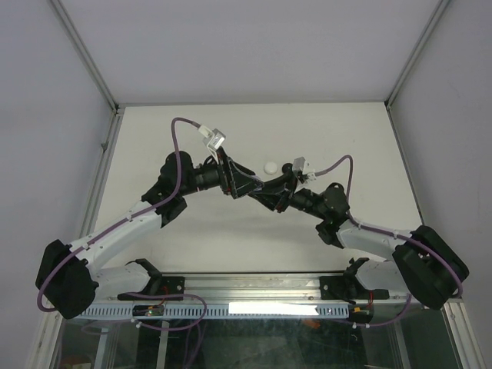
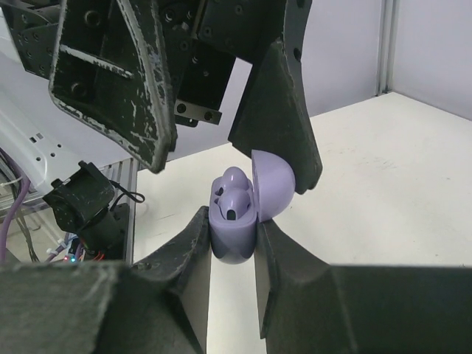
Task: Insert the wireless bluetooth earbuds into the charging case
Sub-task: Close the charging case, then place the charging case at the center of the board.
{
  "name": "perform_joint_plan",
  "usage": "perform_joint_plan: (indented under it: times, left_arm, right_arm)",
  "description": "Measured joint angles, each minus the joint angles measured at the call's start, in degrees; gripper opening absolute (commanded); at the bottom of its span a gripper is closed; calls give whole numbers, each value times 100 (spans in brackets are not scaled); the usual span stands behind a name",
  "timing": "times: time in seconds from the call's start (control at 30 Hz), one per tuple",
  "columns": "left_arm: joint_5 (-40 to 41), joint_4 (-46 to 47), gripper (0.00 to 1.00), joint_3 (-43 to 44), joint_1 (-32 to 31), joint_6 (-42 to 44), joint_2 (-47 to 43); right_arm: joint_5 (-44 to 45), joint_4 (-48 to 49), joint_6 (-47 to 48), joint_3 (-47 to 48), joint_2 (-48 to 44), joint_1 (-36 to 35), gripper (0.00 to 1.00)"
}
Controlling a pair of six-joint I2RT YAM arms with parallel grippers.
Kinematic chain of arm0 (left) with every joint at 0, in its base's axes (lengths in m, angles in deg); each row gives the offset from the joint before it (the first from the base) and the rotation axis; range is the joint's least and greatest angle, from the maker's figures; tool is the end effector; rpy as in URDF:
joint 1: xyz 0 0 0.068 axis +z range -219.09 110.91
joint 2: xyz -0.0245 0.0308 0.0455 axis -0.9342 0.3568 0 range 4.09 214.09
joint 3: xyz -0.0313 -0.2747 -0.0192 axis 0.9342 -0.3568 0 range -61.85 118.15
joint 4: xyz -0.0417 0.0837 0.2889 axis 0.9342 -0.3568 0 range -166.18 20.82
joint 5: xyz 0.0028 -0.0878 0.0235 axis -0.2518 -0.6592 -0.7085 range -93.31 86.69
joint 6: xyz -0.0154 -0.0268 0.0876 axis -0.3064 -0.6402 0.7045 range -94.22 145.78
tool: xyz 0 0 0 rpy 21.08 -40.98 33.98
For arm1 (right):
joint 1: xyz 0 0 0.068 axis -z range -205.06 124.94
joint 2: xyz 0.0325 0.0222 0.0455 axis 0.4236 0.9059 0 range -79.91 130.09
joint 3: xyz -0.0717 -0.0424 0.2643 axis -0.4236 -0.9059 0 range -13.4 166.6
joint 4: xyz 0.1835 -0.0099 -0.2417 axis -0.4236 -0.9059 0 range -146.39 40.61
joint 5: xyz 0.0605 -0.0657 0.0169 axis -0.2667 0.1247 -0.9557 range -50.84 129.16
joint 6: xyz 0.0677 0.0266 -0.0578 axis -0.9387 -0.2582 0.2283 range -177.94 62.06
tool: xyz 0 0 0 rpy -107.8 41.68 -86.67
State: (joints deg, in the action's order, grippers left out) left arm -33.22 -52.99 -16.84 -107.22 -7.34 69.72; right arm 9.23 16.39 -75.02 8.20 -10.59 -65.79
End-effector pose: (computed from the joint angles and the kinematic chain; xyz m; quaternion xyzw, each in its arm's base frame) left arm 0.2475 -0.2473 0.3009 0.2060 0.7007 -0.5362 0.4231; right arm 0.2030 0.2297 0.2361 -0.3208 0.5126 0.5108 0.6111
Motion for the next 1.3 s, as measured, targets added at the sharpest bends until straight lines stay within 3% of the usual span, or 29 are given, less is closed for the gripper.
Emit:
perform_joint_plan:
  times: [0.47,0.77,0.87,0.97,1.3]
  left_arm:
    - [-608,363,69,-90,107,-92,-142]
    - [-557,168,75,-83,153,-133,-197]
    - [15,-378,81,0,197,-22,-280]
    - [765,-1051,99,160,225,146,-365]
    - [3526,-3073,99,385,225,826,-964]
  right_arm:
    - [-249,341,-428,0,363,166,0]
    - [-245,302,-514,0,444,269,0]
    - [-188,-9,-553,33,442,337,0]
    - [-55,-645,-601,138,428,439,0]
    - [317,-2885,-793,393,289,994,0]
